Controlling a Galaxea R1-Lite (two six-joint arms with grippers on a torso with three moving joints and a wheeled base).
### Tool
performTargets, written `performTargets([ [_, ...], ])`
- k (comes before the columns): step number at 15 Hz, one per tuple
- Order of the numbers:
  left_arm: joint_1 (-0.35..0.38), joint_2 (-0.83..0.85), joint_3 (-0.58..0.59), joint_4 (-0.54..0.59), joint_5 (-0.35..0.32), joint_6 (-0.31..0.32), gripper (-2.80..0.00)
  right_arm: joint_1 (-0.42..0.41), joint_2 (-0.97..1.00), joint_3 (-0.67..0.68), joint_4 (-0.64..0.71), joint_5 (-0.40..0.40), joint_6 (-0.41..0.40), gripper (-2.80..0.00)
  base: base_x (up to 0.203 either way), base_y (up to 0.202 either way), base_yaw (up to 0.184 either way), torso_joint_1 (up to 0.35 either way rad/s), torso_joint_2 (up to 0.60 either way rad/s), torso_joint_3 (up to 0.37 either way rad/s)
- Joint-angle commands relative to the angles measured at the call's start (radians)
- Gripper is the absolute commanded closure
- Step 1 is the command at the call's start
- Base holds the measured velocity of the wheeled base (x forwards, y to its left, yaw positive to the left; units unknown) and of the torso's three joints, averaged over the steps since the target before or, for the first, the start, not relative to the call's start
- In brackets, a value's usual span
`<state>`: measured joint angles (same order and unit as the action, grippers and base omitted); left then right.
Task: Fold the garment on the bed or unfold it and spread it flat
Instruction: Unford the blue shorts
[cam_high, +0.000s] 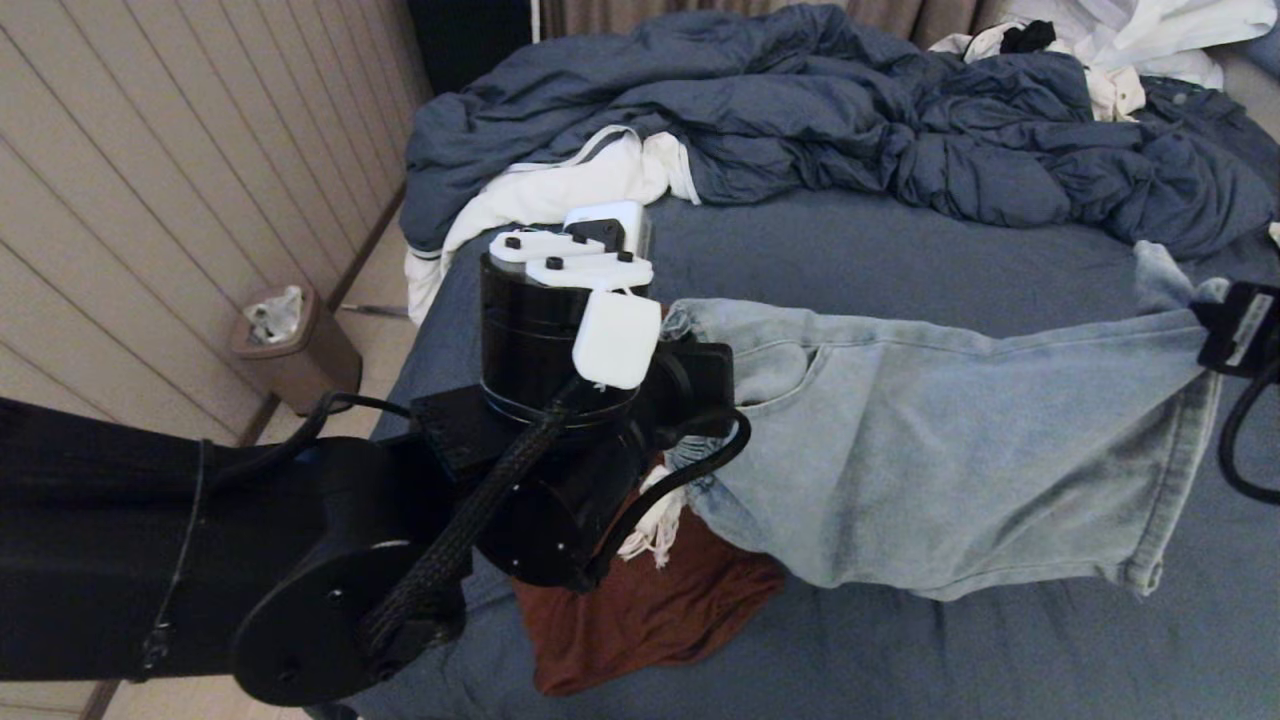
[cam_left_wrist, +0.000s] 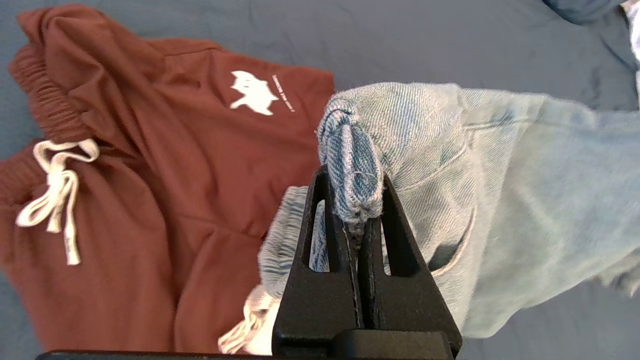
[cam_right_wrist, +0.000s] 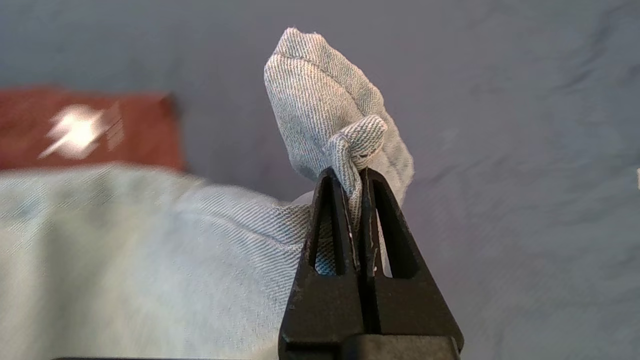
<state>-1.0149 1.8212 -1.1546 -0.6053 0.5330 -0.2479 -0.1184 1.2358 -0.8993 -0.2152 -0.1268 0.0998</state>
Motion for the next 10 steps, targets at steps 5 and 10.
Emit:
performTargets([
  [5,0.024,0.273,-0.173,-0.011,0.06,-0.006,0.0,-0.116,0.242,-0.075,-0.068,-0.001,-0.001,0.0,0.0,0.0,0.0,0.0,0.0,0.0],
  [10,0.089,0.502,-0.393,-0.004,0.105,-0.005,0.0,-0.12,0.46,-0.078,-0.212,-0.003,-0.001,0.0,0.0,0.0,0.0,0.0,0.0,0.0],
])
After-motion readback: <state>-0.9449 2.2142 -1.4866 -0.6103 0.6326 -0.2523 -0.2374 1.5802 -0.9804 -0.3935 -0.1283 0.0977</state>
